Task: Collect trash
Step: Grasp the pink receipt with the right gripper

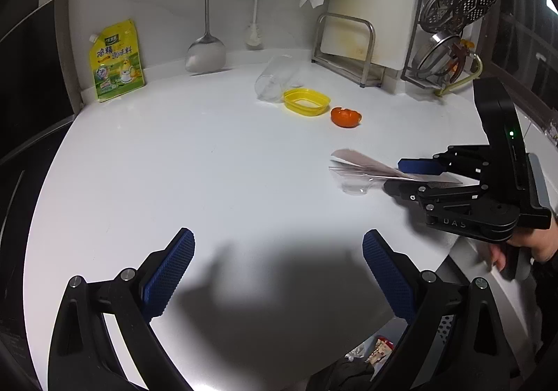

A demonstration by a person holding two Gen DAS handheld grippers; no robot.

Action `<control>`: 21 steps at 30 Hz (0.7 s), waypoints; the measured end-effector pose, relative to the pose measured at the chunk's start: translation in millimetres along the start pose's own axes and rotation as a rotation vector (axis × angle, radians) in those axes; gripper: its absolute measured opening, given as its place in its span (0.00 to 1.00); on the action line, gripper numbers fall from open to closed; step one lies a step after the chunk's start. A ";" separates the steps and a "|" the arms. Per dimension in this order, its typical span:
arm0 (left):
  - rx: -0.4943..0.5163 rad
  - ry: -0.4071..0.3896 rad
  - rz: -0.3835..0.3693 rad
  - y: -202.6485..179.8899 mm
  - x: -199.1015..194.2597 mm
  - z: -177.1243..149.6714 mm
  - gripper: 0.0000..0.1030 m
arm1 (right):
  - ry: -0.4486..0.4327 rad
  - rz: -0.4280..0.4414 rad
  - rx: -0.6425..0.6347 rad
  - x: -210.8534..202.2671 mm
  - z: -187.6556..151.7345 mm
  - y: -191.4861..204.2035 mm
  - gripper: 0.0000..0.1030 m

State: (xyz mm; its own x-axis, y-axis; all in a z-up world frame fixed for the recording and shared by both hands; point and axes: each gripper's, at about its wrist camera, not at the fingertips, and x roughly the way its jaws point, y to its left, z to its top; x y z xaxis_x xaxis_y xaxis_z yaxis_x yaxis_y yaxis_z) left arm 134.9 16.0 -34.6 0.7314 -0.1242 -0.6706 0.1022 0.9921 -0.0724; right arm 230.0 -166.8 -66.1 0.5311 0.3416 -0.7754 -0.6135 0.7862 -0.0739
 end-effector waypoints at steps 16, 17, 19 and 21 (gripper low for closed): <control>0.032 -0.044 0.004 -10.2 20.4 50.9 0.92 | -0.180 0.124 0.446 -30.5 -10.9 -57.7 0.10; 0.029 -0.045 0.001 -12.6 23.7 54.1 0.92 | -0.192 0.111 0.460 -33.6 -11.6 -62.0 0.10; 0.022 -0.048 -0.008 -18.2 33.4 60.6 0.92 | -0.221 0.083 0.497 -39.1 -14.2 -70.9 0.10; 0.021 -0.042 -0.007 -25.3 44.3 65.4 0.92 | -0.235 0.054 0.524 -41.5 -16.7 -79.0 0.10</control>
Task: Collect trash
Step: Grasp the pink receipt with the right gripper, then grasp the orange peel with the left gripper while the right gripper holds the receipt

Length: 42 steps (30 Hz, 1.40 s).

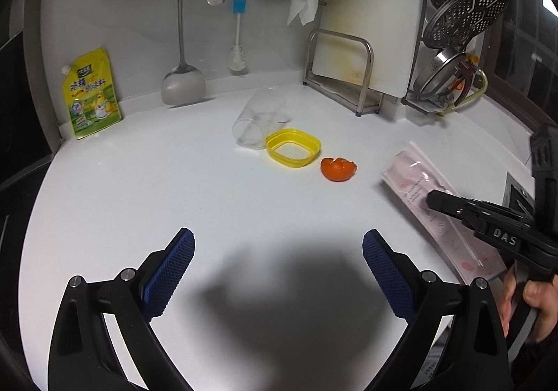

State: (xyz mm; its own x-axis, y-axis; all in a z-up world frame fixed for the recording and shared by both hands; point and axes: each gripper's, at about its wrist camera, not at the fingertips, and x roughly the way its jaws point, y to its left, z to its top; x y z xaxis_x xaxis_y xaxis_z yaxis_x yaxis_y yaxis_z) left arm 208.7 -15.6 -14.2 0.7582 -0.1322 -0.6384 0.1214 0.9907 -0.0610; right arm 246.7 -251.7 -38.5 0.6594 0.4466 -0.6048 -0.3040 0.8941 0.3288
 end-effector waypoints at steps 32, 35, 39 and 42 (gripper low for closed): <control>-0.081 0.236 0.072 -66.0 154.0 56.6 0.82 | -0.095 0.034 0.152 -33.3 8.9 -56.2 0.10; -0.069 0.247 0.083 -69.4 161.1 58.6 0.74 | -0.093 0.043 0.170 -33.3 8.0 -60.1 0.10; -0.064 0.234 0.087 -70.4 161.2 59.5 0.63 | -0.095 0.046 0.171 -33.9 8.7 -61.0 0.10; -0.053 0.217 0.070 -71.6 158.8 59.0 0.49 | -0.097 0.049 0.183 -33.9 8.2 -63.5 0.10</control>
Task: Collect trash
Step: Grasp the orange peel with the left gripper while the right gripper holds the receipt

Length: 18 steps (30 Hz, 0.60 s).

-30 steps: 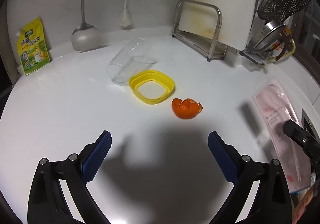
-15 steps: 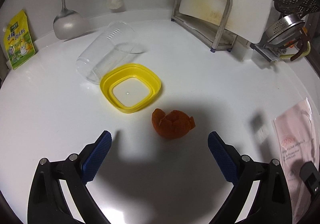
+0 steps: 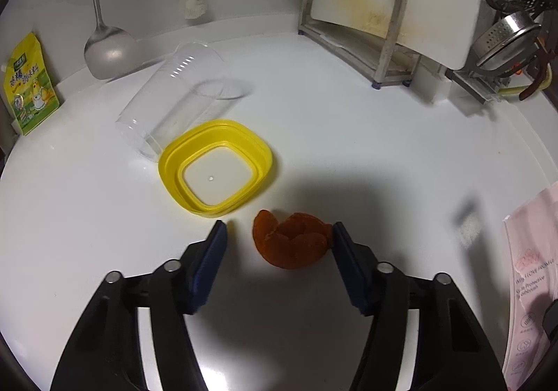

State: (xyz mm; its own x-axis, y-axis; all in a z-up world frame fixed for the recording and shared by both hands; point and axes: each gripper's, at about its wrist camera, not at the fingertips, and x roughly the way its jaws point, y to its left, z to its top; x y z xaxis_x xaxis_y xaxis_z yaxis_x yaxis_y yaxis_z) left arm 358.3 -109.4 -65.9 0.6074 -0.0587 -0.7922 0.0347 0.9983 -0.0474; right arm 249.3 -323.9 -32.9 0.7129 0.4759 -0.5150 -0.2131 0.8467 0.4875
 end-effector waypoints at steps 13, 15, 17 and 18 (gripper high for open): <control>0.053 -0.038 -0.043 -6.4 -10.2 -1.4 0.28 | 0.002 0.005 0.013 2.5 -2.5 -4.1 0.10; 0.065 -0.048 -0.044 -7.0 -14.0 -2.2 0.28 | 0.004 0.002 0.005 2.8 -3.7 -3.1 0.10; 0.079 -0.061 -0.047 -8.6 -18.6 -2.6 0.28 | 0.008 0.001 -0.002 2.9 -4.7 -2.1 0.10; 0.086 -0.068 -0.047 -9.7 -20.8 -3.0 0.28 | 0.008 0.000 -0.007 3.0 -5.3 -1.2 0.10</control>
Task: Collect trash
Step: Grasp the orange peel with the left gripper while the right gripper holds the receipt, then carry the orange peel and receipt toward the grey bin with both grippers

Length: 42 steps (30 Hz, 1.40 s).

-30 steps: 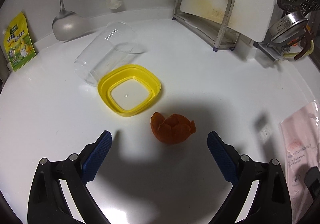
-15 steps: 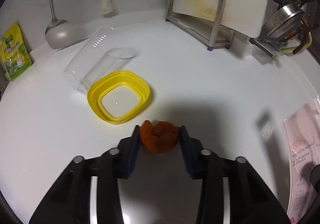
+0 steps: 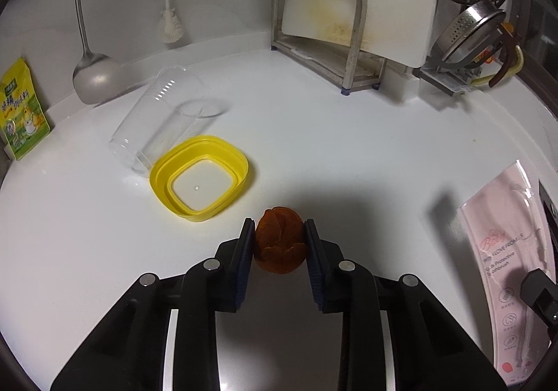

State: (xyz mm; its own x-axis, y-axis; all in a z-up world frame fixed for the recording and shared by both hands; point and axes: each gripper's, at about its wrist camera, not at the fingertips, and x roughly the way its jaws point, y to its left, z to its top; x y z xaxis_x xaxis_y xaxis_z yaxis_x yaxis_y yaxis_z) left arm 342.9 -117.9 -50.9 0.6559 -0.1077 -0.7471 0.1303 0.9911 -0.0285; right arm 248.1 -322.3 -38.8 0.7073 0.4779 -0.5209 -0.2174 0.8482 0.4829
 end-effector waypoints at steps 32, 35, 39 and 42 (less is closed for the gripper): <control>0.000 -0.128 -0.007 20.4 -68.8 -17.8 0.28 | -0.098 -0.014 0.014 -26.8 2.2 0.5 0.10; -0.004 -0.134 -0.011 36.4 -95.0 -30.7 0.28 | -0.110 -0.012 0.011 -34.4 -1.6 11.6 0.10; 0.001 -0.152 -0.009 55.9 -137.7 -52.6 0.28 | -0.156 -0.017 -0.024 -58.3 -13.9 37.5 0.10; 0.001 -0.160 0.001 66.0 -159.5 -67.6 0.28 | -0.162 0.006 0.034 -78.4 -37.2 50.4 0.10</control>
State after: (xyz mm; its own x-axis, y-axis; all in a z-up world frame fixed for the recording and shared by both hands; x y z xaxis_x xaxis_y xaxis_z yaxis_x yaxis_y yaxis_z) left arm 196.6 -30.0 21.5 0.7662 -0.1183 -0.6316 0.1304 0.9911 -0.0275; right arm 156.7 -308.5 0.2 0.8059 0.4377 -0.3986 -0.2015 0.8359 0.5105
